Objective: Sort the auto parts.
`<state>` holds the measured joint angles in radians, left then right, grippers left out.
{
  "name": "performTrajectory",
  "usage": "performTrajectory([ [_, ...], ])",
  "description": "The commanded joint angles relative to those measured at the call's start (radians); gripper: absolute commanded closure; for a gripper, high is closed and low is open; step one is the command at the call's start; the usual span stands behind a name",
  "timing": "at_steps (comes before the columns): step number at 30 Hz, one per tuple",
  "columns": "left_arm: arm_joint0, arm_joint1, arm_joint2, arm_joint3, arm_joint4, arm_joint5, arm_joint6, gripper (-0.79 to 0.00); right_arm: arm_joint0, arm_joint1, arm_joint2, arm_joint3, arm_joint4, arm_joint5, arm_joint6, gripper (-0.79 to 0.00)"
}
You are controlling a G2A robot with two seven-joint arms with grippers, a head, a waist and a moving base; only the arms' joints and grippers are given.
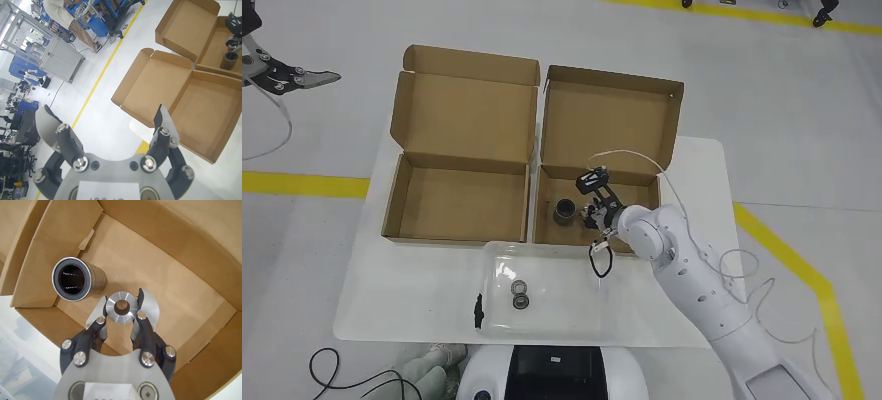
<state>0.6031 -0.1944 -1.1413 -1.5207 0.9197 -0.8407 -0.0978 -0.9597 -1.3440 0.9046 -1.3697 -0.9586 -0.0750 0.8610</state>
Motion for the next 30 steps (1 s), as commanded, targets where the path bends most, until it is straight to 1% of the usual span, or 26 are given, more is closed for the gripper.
performTrajectory([
  [1,0.000,0.000,0.000,0.000,0.000,0.000,0.000,-0.785,0.004,-0.002,-0.003,0.007,0.002,0.000,-0.001,0.000],
  [3,0.000,0.000,0.000,0.000,0.000,0.000,0.000,-0.785,0.008,-0.004,-0.007,0.013,0.001,0.004,0.000,-0.139],
  [4,0.000,0.000,0.000,0.000,0.000,0.000,0.000,-0.785,0.010,-0.005,-0.009,0.017,-0.005,0.013,0.009,-0.160],
  [5,0.000,0.000,0.000,0.000,0.000,0.000,0.000,-0.785,0.013,-0.006,-0.012,0.016,-0.007,0.021,0.016,-0.209],
  [6,0.000,0.000,0.000,0.000,0.000,0.000,0.000,-0.785,0.013,-0.007,-0.014,0.013,-0.005,0.023,0.015,-0.280],
  [12,0.000,0.000,0.000,0.000,0.000,0.000,0.000,-0.785,0.004,-0.008,-0.011,-0.003,-0.007,0.022,0.011,-0.382],
  [19,0.000,0.000,0.000,0.000,0.000,0.000,0.000,-0.785,-0.025,0.001,0.006,-0.093,-0.053,0.041,0.040,-0.388],
  [22,0.000,0.000,0.000,0.000,0.000,0.000,0.000,-0.785,-0.046,0.008,0.015,-0.157,-0.093,0.056,0.064,-0.357],
  [28,0.000,0.000,0.000,0.000,0.000,0.000,0.000,-0.785,-0.095,0.020,0.031,-0.308,-0.162,0.057,0.100,-0.388],
  [30,0.000,0.000,0.000,0.000,0.000,0.000,0.000,-0.785,-0.112,0.024,0.034,-0.351,-0.175,0.038,0.103,-0.376],
])
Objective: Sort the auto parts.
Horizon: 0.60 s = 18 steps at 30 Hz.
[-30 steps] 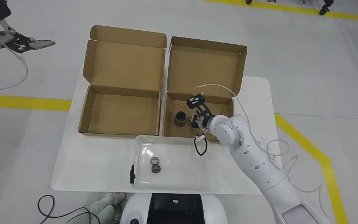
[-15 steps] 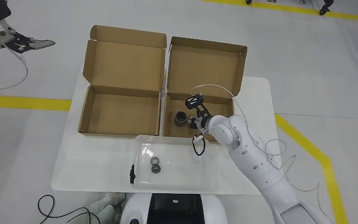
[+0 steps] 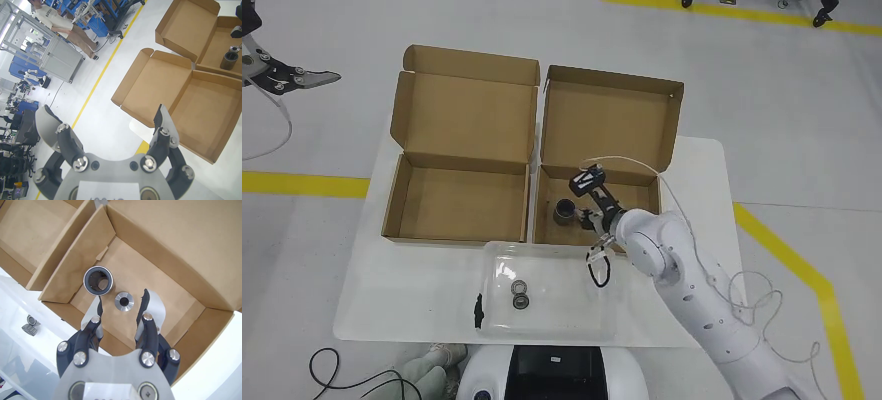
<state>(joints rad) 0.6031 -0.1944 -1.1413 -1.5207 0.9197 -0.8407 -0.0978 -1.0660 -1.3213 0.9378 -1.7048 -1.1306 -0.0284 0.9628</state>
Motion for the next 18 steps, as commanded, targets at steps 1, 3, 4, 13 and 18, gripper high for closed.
performTrajectory([
  [1,0.000,0.000,0.000,0.000,0.000,0.000,0.000,-0.785,-0.010,0.003,0.002,-0.032,-0.012,-0.023,0.010,-0.376],
  [3,0.000,0.000,0.000,0.000,0.000,0.000,0.000,-0.785,-0.019,0.006,0.007,-0.072,-0.023,-0.042,0.008,-0.376],
  [4,0.000,0.000,0.000,0.000,0.000,0.000,0.000,-0.785,-0.027,0.008,0.010,-0.087,-0.023,-0.054,0.006,-0.376],
  [13,0.000,0.000,0.000,0.000,0.000,0.000,0.000,-0.785,-0.051,0.024,0.026,-0.154,0.061,-0.309,-0.044,-0.372],
  [18,0.000,0.000,0.000,0.000,0.000,0.000,0.000,-0.785,-0.090,0.040,0.054,-0.164,0.106,-0.462,-0.078,-0.354],
])
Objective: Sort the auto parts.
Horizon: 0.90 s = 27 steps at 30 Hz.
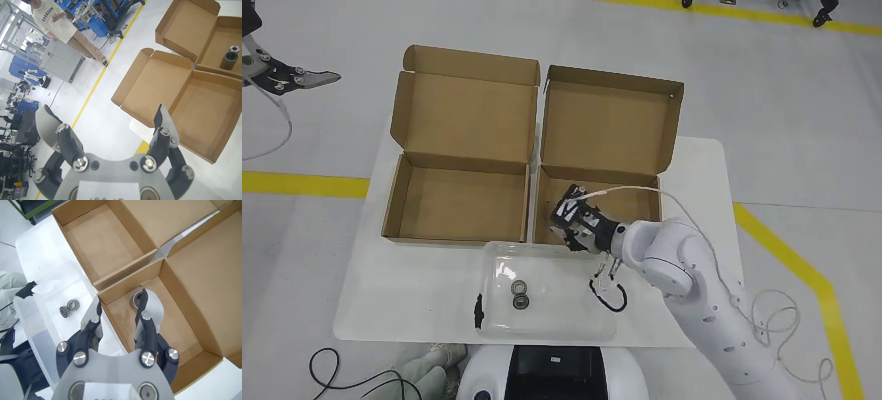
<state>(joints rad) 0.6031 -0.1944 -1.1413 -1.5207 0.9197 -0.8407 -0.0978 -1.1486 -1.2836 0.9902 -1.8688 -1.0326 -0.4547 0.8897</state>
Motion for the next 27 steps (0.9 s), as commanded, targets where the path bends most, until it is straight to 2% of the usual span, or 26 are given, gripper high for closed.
performTrajectory([
  [1,0.000,0.000,0.000,0.000,0.000,0.000,0.000,-0.785,-0.017,0.006,0.000,0.001,0.022,-0.079,-0.014,-0.360],
  [7,0.000,0.000,0.000,0.000,0.000,0.000,0.000,-0.785,-0.035,0.019,-0.026,0.079,0.084,-0.325,-0.103,-0.379],
  [10,0.000,0.000,0.000,0.000,0.000,0.000,0.000,-0.785,-0.008,0.017,-0.076,0.132,0.081,-0.392,-0.107,-0.406],
  [15,0.000,0.000,0.000,0.000,0.000,0.000,0.000,-0.785,0.028,0.008,-0.151,0.179,0.041,-0.394,-0.104,-0.468],
  [23,0.000,0.000,0.000,0.000,0.000,0.000,0.000,-0.785,0.018,0.001,-0.241,0.206,-0.070,-0.379,-0.184,-0.332],
  [27,0.000,0.000,0.000,0.000,0.000,0.000,0.000,-0.785,0.008,-0.004,-0.283,0.228,-0.168,-0.343,-0.240,-0.320],
])
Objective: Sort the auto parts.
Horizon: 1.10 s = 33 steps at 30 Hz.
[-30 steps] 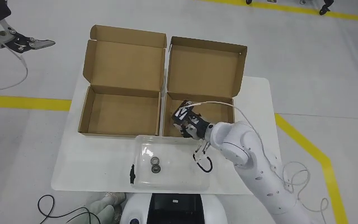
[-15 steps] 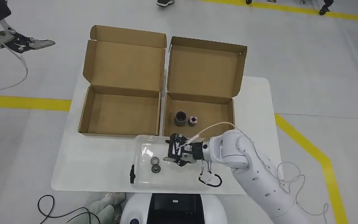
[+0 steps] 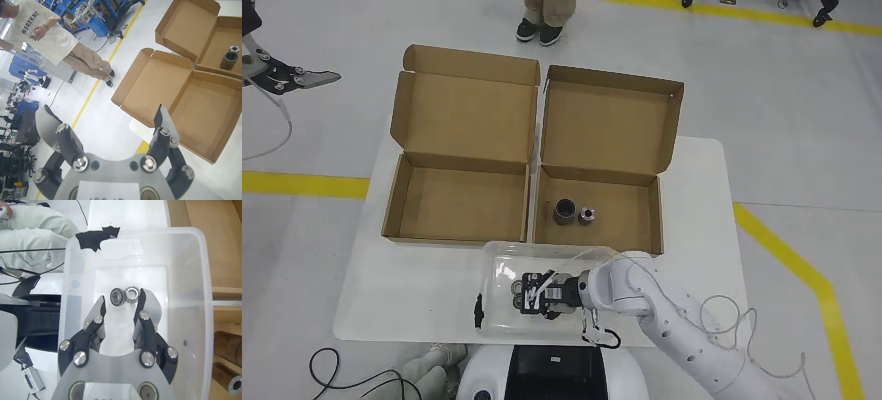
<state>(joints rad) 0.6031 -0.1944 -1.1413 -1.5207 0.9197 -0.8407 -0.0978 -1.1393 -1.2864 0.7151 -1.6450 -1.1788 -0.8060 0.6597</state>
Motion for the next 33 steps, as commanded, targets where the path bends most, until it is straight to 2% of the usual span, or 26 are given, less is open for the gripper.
performTrajectory([
  [1,0.000,0.000,0.000,0.000,0.000,0.000,0.000,-0.785,-0.001,-0.002,-0.017,0.008,-0.045,0.015,-0.025,-0.323],
  [6,0.000,0.000,0.000,0.000,0.000,0.000,0.000,-0.785,0.003,-0.009,-0.055,0.036,-0.122,0.059,-0.078,-0.320],
  [12,0.000,0.000,0.000,0.000,0.000,0.000,0.000,-0.785,0.024,-0.024,-0.093,0.078,-0.153,0.112,-0.087,-0.329],
  [16,0.000,0.000,0.000,0.000,0.000,0.000,0.000,-0.785,0.032,-0.030,-0.105,0.087,-0.187,0.142,-0.126,-0.292],
  [28,0.000,0.000,0.000,0.000,0.000,0.000,0.000,-0.785,0.044,-0.041,-0.122,0.115,-0.168,0.157,-0.084,-0.299],
  [29,0.000,0.000,0.000,0.000,0.000,0.000,0.000,-0.785,0.045,-0.041,-0.123,0.117,-0.167,0.157,-0.084,-0.289],
  [31,0.000,0.000,0.000,0.000,0.000,0.000,0.000,-0.785,0.049,-0.043,-0.124,0.125,-0.164,0.160,-0.079,-0.203],
  [33,0.000,0.000,0.000,0.000,0.000,0.000,0.000,-0.785,0.053,-0.046,-0.126,0.129,-0.162,0.168,-0.077,-0.068],
])
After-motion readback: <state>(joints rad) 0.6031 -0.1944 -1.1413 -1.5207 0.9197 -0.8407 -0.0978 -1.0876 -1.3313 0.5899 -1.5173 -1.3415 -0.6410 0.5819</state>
